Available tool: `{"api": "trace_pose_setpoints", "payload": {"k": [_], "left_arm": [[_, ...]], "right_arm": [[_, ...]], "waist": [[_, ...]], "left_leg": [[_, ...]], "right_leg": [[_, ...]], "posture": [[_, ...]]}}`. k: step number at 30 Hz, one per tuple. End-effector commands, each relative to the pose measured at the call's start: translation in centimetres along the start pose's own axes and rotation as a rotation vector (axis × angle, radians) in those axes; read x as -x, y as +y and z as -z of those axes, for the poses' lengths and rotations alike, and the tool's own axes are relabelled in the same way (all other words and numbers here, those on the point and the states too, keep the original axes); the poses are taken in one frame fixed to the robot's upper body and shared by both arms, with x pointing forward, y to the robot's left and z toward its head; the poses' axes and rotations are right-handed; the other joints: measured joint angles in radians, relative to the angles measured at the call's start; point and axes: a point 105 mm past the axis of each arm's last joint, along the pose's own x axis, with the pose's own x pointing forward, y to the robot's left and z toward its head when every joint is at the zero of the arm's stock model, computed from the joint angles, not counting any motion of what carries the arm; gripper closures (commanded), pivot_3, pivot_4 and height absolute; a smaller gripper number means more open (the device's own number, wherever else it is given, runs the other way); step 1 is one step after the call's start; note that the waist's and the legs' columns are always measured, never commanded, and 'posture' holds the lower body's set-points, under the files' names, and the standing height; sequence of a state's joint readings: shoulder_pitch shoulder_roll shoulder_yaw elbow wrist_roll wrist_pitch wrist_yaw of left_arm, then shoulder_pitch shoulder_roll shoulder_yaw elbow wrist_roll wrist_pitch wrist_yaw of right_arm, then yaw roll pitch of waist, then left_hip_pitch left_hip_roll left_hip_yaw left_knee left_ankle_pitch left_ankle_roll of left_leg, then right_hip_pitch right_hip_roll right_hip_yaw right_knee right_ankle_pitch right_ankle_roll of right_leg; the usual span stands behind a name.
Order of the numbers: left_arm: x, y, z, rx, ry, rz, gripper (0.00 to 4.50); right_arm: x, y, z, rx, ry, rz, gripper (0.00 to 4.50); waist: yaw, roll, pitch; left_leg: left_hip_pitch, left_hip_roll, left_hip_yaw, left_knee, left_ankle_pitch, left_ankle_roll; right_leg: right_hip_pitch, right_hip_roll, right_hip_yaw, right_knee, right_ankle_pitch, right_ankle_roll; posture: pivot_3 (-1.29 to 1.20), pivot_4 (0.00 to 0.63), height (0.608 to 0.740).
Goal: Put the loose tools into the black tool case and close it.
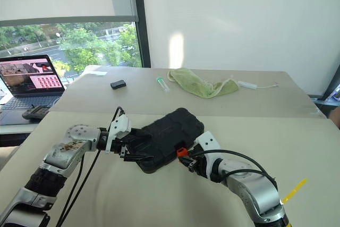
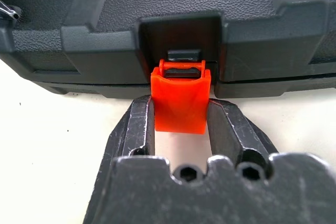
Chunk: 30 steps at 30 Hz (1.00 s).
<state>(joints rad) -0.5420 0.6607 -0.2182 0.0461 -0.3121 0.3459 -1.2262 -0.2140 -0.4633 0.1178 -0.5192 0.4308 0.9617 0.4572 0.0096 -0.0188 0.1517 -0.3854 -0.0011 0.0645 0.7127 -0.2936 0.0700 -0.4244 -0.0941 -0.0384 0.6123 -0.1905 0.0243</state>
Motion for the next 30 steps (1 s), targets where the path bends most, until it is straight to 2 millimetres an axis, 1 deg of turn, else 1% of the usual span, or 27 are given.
{"api": "trace_pose_setpoints", "payload": {"k": [1, 4, 9, 15, 19, 25, 30], "left_arm": [[-1.0, -1.2, 3.1, 0.066, 0.103, 0.035, 0.08], [-1.0, -1.2, 3.2, 0.066, 0.105, 0.035, 0.08], [-0.9, -1.4, 3.4, 0.057, 0.115, 0.037, 0.08], [-1.0, -1.7, 3.6, 0.059, 0.12, 0.042, 0.08], [-1.0, -1.9, 3.8, 0.065, 0.134, 0.047, 0.08], [-1.0, -2.1, 4.1, 0.071, 0.15, 0.049, 0.08], [-1.0, -2.2, 4.2, 0.072, 0.156, 0.05, 0.08]], "right_arm": [[1.0, -0.4, -3.7, 0.088, -0.17, 0.017, 3.32], [1.1, -0.5, -4.3, 0.092, -0.198, 0.018, 3.32], [0.7, -0.4, -4.6, 0.102, -0.216, 0.013, 3.32], [1.0, -0.2, -5.8, 0.108, -0.276, -0.007, 3.32], [1.1, -0.2, -6.0, 0.116, -0.288, -0.017, 3.32], [1.0, -0.7, -6.3, 0.118, -0.299, -0.021, 3.32], [0.1, -0.8, -6.2, 0.124, -0.27, -0.039, 3.32]], "waist": [[0.0, 0.0, 0.0], [0.0, 0.0, 0.0], [0.0, 0.0, 0.0], [-0.001, 0.0, 0.0], [-0.001, 0.0, 0.0], [-0.001, 0.001, 0.0], [-0.002, 0.001, 0.0]], "left_leg": [[0.0, 0.0, 0.0, 0.0, 0.0, 0.0], [0.0, 0.0, 0.0, 0.0, 0.0, 0.0], [0.0, 0.0, 0.0, 0.0, 0.0, 0.0], [-0.001, 0.0, 0.0, -0.001, 0.0, 0.0], [-0.001, 0.0, 0.0, -0.001, 0.0, 0.0], [-0.001, 0.0, 0.0, -0.001, 0.0, 0.0], [-0.001, 0.0, 0.0, -0.001, 0.0, 0.0]], "right_leg": [[0.0, 0.0, 0.0, 0.0, 0.0, 0.0], [0.0, 0.0, 0.0, 0.0, 0.0, 0.0], [0.0, 0.0, 0.0, 0.0, 0.0, 0.0], [-0.001, 0.0, 0.0, 0.0, 0.0, 0.0], [-0.001, 0.0, 0.0, 0.0, 0.0, 0.0], [-0.001, 0.0, 0.0, 0.0, 0.0, 0.0], [-0.001, 0.0, 0.0, 0.0, 0.0, 0.0]], "posture": [[0.0, 0.15, 0.74], [0.0, 0.15, 0.74], [0.0, 0.15, 0.74], [0.0, 0.15, 0.74], [0.0, 0.15, 0.74], [0.0, 0.15, 0.74], [0.0, 0.15, 0.74]]}}
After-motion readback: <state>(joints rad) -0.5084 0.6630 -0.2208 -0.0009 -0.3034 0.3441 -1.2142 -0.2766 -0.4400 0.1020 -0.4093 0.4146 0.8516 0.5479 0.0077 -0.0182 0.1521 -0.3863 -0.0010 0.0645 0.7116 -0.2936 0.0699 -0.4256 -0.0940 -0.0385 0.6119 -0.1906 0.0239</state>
